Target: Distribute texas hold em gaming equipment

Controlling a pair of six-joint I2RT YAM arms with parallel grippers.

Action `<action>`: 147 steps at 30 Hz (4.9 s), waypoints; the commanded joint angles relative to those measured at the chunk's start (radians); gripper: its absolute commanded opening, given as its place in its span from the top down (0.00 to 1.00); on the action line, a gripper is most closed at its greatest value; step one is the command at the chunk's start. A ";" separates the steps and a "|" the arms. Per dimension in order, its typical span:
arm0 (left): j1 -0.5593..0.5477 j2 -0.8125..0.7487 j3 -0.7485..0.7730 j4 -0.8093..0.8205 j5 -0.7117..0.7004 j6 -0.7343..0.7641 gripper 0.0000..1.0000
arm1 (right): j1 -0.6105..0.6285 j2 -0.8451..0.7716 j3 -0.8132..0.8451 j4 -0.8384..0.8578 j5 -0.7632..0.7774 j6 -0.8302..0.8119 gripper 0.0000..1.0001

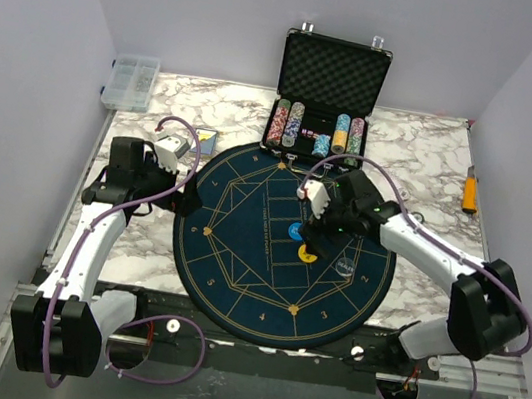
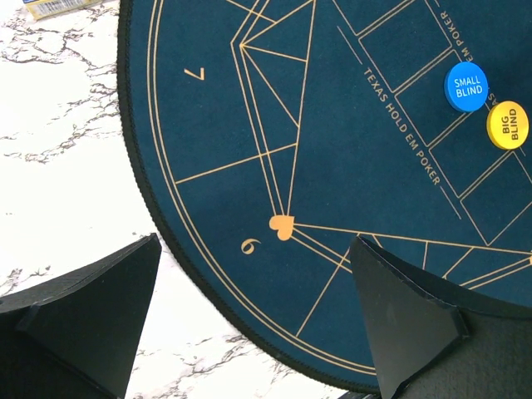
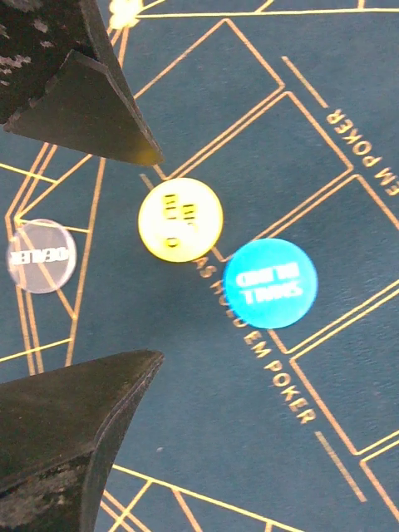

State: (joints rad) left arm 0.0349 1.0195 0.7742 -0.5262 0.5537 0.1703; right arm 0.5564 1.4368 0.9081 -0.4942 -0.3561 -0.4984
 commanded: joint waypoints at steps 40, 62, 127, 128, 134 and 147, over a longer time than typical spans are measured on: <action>-0.002 -0.044 0.059 -0.018 -0.036 -0.019 0.02 | 0.211 0.281 0.178 0.143 0.046 0.081 0.58; 0.226 -0.040 0.086 -0.007 0.019 -0.095 0.02 | 0.542 0.486 0.362 0.200 -0.009 0.099 0.59; 0.237 -0.012 0.077 -0.022 0.078 -0.060 0.01 | 0.098 0.216 -0.036 0.069 0.108 0.175 0.18; 0.237 -0.012 0.077 -0.023 0.078 -0.060 0.02 | 0.102 0.220 -0.035 0.069 0.108 0.172 0.21; 0.237 -0.005 0.077 -0.021 0.077 -0.057 0.02 | 0.145 0.244 -0.039 0.062 0.154 0.172 0.27; 0.237 0.001 0.083 -0.021 0.086 -0.060 0.02 | 0.151 0.201 -0.005 0.042 0.145 0.165 0.55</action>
State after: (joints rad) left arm 0.2626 1.0153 0.8307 -0.5419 0.6056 0.0986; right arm 0.6930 1.6230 0.9077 -0.4129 -0.1680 -0.3408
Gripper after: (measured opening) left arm 0.985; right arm 0.531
